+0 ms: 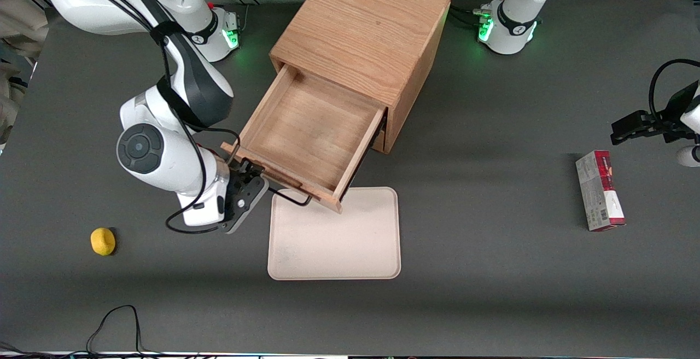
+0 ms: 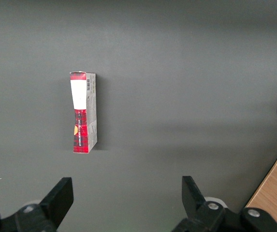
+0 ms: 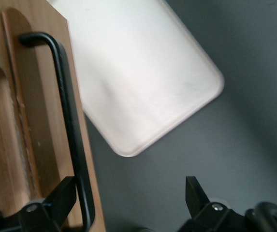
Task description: Open upper drawer
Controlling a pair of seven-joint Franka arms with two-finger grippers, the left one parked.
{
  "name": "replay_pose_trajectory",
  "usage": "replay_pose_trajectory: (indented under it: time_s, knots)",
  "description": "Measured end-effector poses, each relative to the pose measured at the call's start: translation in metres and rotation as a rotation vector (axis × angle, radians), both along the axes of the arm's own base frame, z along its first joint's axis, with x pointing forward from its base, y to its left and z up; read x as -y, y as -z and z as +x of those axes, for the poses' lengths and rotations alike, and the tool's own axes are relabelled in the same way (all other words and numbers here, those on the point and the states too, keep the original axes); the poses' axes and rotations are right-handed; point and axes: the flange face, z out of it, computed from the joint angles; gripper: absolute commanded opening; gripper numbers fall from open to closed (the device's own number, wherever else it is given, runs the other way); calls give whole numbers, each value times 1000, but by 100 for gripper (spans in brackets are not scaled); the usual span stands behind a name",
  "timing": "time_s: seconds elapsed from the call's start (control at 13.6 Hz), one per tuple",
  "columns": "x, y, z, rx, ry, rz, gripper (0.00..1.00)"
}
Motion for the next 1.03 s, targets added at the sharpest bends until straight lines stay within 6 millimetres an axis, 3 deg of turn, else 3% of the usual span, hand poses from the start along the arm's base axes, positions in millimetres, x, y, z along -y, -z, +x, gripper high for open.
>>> replay_pose_trajectory:
  time_s: [0.22, 0.37, 0.51, 0.73, 1.03]
  knots:
    - [18, -46, 20, 116, 21, -23, 100]
    - [43, -71, 29, 152, 73, -11, 100]
    - [76, -90, 26, 98, 176, 18, 100]
    - [117, -120, 4, 27, 341, 10, 100]
    - [162, -148, -61, -24, 671, -50, 100]
